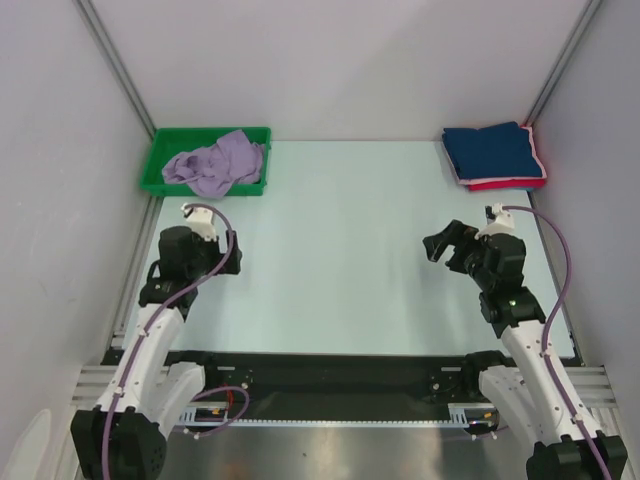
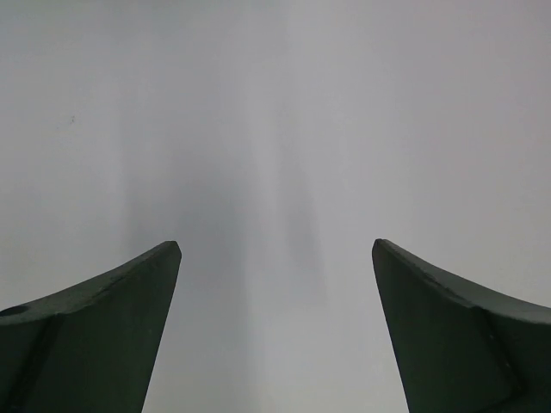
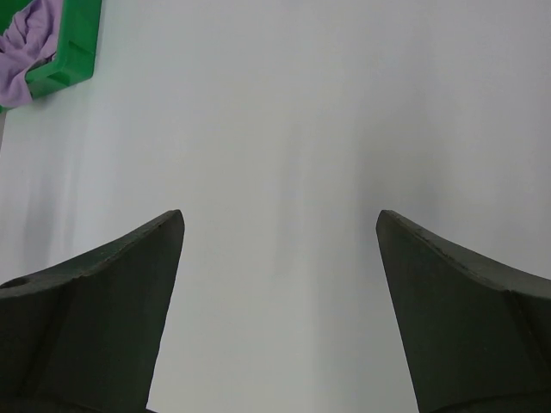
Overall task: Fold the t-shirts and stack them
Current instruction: Grab the tshirt from the pile
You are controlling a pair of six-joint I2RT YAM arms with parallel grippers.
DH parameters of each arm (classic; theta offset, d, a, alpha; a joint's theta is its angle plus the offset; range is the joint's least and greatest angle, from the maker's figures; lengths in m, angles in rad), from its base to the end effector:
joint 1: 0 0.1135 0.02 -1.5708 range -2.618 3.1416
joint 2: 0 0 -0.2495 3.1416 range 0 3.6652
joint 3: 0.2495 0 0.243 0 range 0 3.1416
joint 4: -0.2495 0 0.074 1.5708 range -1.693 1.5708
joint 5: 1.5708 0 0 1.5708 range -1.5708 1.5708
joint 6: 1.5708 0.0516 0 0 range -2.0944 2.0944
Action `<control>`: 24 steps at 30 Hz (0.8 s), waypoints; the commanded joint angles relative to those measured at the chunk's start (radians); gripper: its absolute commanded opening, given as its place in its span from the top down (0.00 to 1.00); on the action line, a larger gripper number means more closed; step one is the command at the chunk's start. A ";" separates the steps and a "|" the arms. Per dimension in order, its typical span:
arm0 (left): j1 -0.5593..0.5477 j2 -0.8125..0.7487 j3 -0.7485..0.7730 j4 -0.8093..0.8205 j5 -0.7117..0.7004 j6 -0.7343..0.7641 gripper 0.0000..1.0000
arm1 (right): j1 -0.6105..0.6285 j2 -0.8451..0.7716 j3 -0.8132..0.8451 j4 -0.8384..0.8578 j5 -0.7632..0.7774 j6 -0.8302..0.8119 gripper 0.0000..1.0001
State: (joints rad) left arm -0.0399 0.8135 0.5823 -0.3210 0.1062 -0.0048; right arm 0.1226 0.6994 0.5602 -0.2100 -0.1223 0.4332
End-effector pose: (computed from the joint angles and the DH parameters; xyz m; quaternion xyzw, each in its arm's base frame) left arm 0.1979 -0.0134 0.2335 0.0412 0.8713 -0.0572 0.4857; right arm 0.1861 0.0293 0.2580 0.0919 0.8132 0.2052 0.5368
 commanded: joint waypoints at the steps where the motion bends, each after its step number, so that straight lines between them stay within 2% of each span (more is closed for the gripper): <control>1: 0.017 0.029 0.122 -0.016 0.024 0.001 0.00 | 0.005 0.003 0.000 0.050 -0.011 -0.002 0.00; 2: 0.017 0.048 0.149 -0.030 0.077 0.070 0.00 | 0.003 0.005 0.001 0.057 -0.013 0.001 0.00; 3: 0.017 0.115 0.183 -0.050 0.207 0.223 0.00 | 0.005 0.006 0.001 0.070 -0.016 -0.001 0.00; 5: 0.014 0.212 0.357 -0.241 0.396 0.429 0.00 | 0.005 0.014 0.006 0.102 -0.028 -0.008 0.00; 6: 0.006 0.269 0.514 -0.315 0.433 0.569 0.00 | 0.003 0.018 0.010 0.113 -0.031 -0.016 0.00; 7: -0.003 0.400 0.600 -0.410 0.385 0.592 0.00 | 0.003 0.025 0.018 0.119 -0.037 -0.025 0.00; 8: -0.009 0.470 0.691 -0.455 0.328 0.601 0.00 | 0.005 0.046 0.027 0.127 -0.039 -0.042 0.00; 9: -0.009 0.540 0.884 -0.499 0.202 0.612 0.00 | 0.005 0.057 0.049 0.126 -0.039 -0.048 0.00; 10: -0.008 0.696 0.978 -0.577 0.135 0.612 0.00 | 0.005 0.069 0.058 0.127 -0.039 -0.056 0.00; 11: -0.003 0.761 1.066 -0.601 0.059 0.603 0.00 | 0.003 0.096 0.067 0.136 -0.040 -0.062 0.00; 12: 0.003 0.835 1.223 -0.609 0.006 0.579 0.00 | 0.003 0.109 0.084 0.141 -0.040 -0.063 0.00; 14: 0.027 1.005 1.365 -0.609 -0.049 0.542 0.00 | 0.003 0.153 0.096 0.170 -0.042 -0.065 0.00; 15: 0.034 1.054 1.489 -0.601 -0.062 0.481 0.00 | 0.005 0.169 0.104 0.179 -0.039 -0.065 0.00; 19: 0.035 1.301 1.731 -0.524 -0.180 0.321 0.00 | 0.003 0.256 0.151 0.201 -0.045 -0.073 0.00; 20: 0.035 1.375 1.757 -0.518 -0.190 0.304 0.00 | 0.003 0.282 0.164 0.193 -0.048 -0.076 0.00; 24: 0.067 1.496 1.780 -0.501 -0.229 0.275 0.00 | 0.003 0.373 0.239 0.150 -0.053 -0.080 0.00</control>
State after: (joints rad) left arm -0.0002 2.2482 2.3157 -0.7986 -0.0490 0.3443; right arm 0.1226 1.0386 0.7193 -0.0742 -0.1596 0.3744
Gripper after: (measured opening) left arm 0.996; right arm 0.995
